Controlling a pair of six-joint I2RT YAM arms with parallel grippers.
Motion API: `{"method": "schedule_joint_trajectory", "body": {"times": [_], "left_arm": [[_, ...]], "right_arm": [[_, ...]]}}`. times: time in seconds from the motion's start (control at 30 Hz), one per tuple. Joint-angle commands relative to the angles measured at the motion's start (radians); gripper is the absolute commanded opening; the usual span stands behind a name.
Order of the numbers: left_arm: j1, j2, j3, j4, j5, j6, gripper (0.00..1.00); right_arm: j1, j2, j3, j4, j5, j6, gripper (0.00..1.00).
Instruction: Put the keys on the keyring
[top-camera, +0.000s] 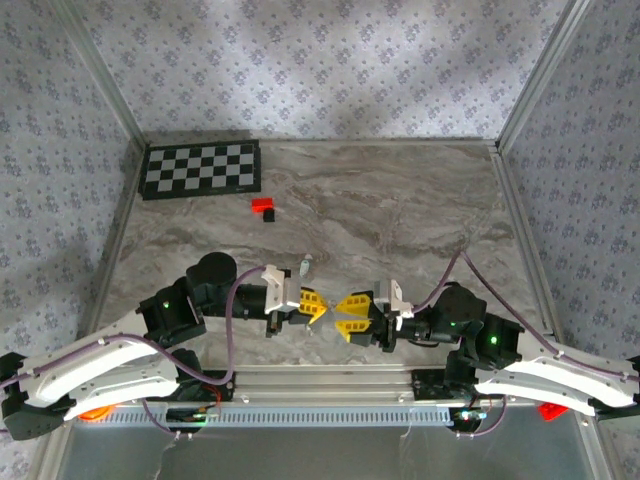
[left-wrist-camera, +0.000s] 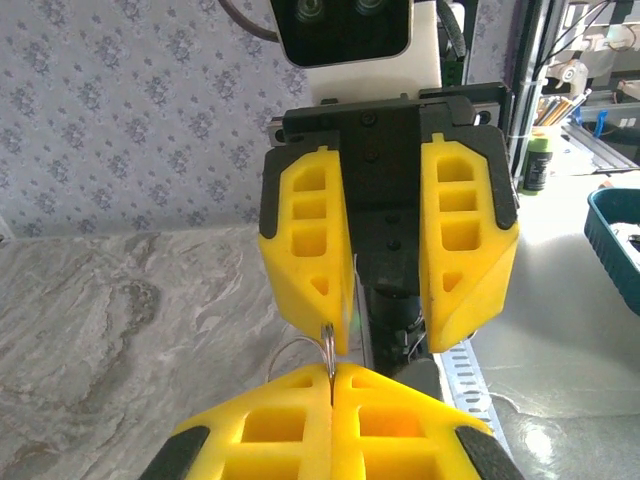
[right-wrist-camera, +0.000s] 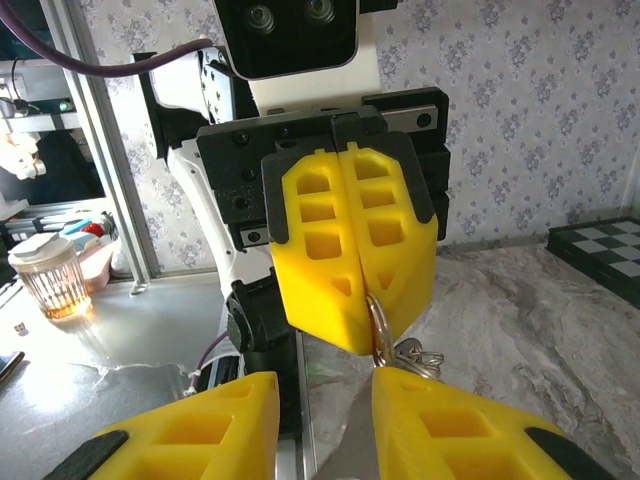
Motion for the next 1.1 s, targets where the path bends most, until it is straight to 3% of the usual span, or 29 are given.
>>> {"method": "schedule_joint_trajectory", "body": {"times": [0.0,0.53,1.07], "left_arm": [[0.004,-0.025,0.043,0.064,0.041,-0.008,0.0],[0.003,-0.008,0.044,0.052,0.042,0.003,0.0],[0.003,0.007,0.038,0.055,0.004,0.001,0.0]], "right_arm": [[0.011,-0.001,0.032,0.039,0.011,-0.014,0.32],[0.015,0.007,0.021,0.068,0.071,-0.014,0.3],[0.024,0.03,0.035,0.046,0.088,-0.028,0.0]]}}
